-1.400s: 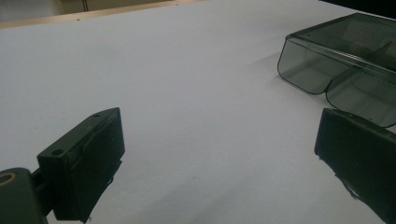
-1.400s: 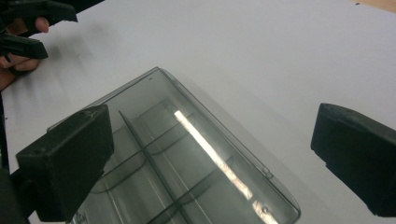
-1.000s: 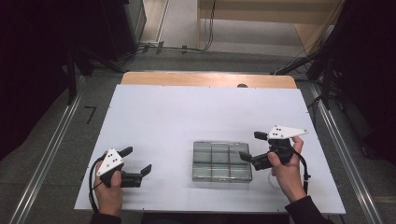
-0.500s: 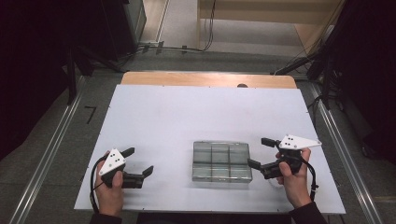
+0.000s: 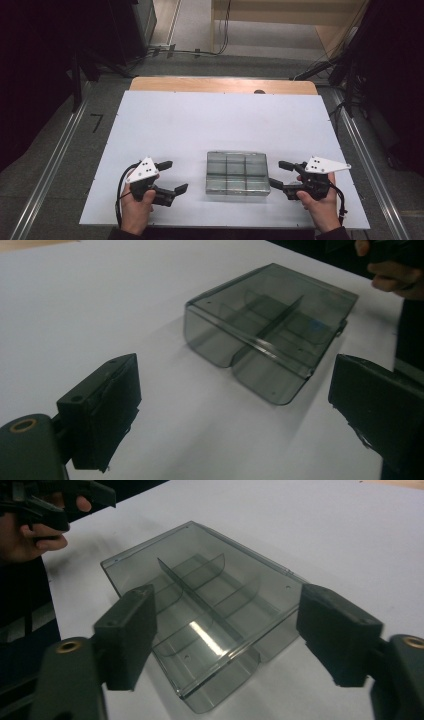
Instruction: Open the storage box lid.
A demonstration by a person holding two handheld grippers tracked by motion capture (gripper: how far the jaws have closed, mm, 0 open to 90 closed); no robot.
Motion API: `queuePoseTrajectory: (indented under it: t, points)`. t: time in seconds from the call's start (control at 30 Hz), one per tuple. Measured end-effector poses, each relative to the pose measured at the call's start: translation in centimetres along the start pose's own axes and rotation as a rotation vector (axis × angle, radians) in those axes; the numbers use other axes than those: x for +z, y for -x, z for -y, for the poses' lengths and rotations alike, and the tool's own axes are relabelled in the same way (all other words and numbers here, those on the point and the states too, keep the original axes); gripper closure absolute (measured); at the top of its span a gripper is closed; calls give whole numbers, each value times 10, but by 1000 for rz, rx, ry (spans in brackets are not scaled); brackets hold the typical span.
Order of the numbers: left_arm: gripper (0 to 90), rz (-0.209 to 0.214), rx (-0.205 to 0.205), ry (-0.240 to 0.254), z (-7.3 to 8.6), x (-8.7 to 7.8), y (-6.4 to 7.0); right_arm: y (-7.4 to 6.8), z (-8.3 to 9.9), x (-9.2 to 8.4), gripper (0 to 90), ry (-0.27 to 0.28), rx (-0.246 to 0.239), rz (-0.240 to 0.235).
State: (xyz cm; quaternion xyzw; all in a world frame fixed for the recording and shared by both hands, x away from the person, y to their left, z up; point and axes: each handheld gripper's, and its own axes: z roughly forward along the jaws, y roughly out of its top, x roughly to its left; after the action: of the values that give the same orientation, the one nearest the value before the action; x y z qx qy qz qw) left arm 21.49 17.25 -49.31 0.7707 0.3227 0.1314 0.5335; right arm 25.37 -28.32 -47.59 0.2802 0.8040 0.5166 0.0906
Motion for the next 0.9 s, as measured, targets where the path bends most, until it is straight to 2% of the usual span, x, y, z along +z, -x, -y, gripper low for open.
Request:
queuePoseTrajectory:
  t: [0.03, 0.1, 0.13, 0.17, 0.2, 0.23, 0.33, 0.37, 0.4, 0.47, 0.5, 0.53, 0.57, 0.6, 0.7, 0.83, 0.9]
  points:
    - [72, 20, -6, -4, -2, 4, 0, 0, 0, 0, 306, 0, 0, 0]
    - [143, 33, -3, -22, -7, 12, 1, 0, 1, -1, 407, -9, -3, -6]
    - [152, 35, -5, -20, -9, 16, 2, 0, 2, -2, 461, -17, -3, -21]
    - [211, 36, -6, -18, -11, 20, 2, 1, 4, -3, 542, -37, -6, -50]
    - [238, 38, -10, -18, -12, 23, 2, 1, 5, -3, 581, -43, -8, -54]
    - [283, 47, -15, -20, -12, 26, 2, 0, 6, -4, 616, -49, -8, -56]
    - [333, 72, -42, -35, -8, 34, 3, 0, 9, -6, 665, -57, -10, -57]
    - [439, 94, -51, -41, -6, 36, 3, 0, 12, -9, 718, -68, -5, -53]
    - [456, 102, -50, -62, -4, 39, 3, 1, 14, -10, 739, -70, -6, -53]
    - [501, 115, -54, -72, -3, 40, 3, 1, 17, -10, 777, -80, 1, -56]
    - [501, 135, -59, -69, -2, 40, 3, 1, 17, -10, 777, -80, 1, -56]
    - [562, 145, -59, -72, -1, 40, 3, 1, 21, -8, 819, -103, 6, -60]
    - [585, 144, -53, -81, 0, 41, 4, 1, 23, -7, 836, -115, 4, -63]
    - [642, 162, -44, -94, 3, 42, 3, 0, 25, -5, 852, -128, -3, -64]
    - [749, 161, -38, -105, 5, 43, 4, -1, 26, 0, 877, -161, -23, -73]
    - [875, 158, 3, -137, 9, 47, 9, 0, 27, 2, 879, -183, -35, -66]
    - [896, 169, 12, -151, 9, 48, 10, 0, 27, 3, 879, -188, -35, -67]
